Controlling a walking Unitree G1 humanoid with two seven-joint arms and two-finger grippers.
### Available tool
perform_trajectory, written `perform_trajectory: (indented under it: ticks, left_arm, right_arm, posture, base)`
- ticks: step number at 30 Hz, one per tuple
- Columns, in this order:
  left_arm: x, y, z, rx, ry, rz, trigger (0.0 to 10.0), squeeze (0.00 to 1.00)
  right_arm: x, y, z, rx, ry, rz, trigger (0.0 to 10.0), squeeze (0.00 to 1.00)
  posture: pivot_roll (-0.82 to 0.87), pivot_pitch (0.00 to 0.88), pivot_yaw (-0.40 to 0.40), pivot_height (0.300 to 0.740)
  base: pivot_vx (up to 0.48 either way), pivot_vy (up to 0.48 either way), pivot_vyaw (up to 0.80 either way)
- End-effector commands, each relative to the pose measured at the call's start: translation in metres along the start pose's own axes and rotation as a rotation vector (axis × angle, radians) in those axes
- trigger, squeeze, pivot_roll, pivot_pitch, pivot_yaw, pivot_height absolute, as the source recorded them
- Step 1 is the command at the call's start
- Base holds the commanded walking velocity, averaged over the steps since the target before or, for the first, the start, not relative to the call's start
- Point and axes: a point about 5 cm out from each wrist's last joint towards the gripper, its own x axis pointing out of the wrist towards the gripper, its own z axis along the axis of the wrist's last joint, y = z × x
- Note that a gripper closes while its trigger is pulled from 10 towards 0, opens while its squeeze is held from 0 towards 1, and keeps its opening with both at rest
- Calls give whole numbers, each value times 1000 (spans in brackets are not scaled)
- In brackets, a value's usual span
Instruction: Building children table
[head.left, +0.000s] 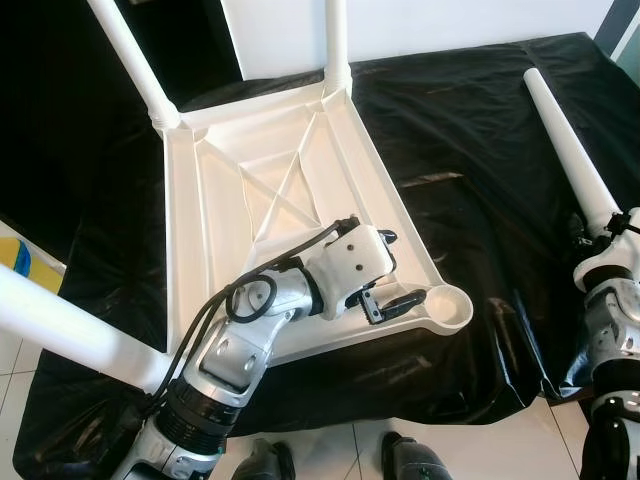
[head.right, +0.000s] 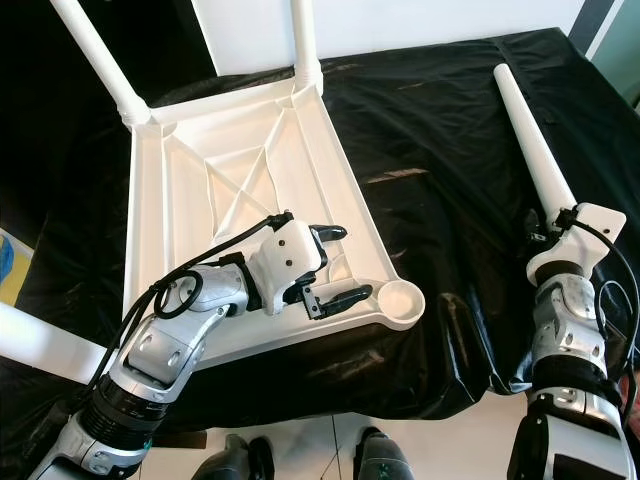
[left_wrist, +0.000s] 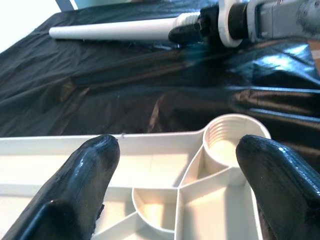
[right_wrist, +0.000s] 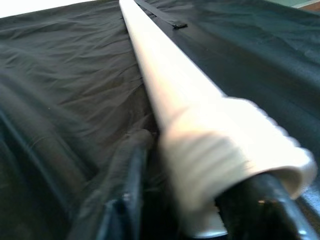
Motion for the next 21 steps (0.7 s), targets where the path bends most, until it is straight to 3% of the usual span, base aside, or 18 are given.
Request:
perform_trajectory:
  ticks: [1,8,12,16,17,19,21]
  left_arm:
    - [0,4,-2,7,3,86,10000,0]
    - [-1,7,-5,12,17,124,10000,0]
    - [-4,14,-9,2,36,168,10000,0]
    - [-4,15,-9,0,38,173,10000,0]
    - [-5,18,-10,-7,40,197,10000,0]
    - [-6,21,-10,-15,40,215,10000,0]
    - [-10,36,-11,-46,35,298,10000,0]
  right_arm:
    - [-1,0,-6,-6,31,7,0,0]
    - [7,14,2,-25,-8,72,0,0]
    - [7,32,10,-70,-98,97,0,0]
    - [7,34,11,-72,-110,99,0,0]
    - [6,42,12,-74,-127,108,10000,0]
    - [5,48,12,-78,-138,115,10000,0]
    - [3,68,17,-122,-192,140,10000,0]
  posture:
    - [-85,163,48,740]
    - [-75,154,30,740]
    - [-72,147,23,740]
    - [-72,147,23,740]
    - [-71,142,19,740]
    - [-72,139,18,740]
    - [-71,131,19,740]
  base:
    - [0,0,0]
    - [0,0,0]
    - [0,0,0]
    - [0,0,0]
    - [0,0,0]
    - [0,0,0]
    - [0,0,0]
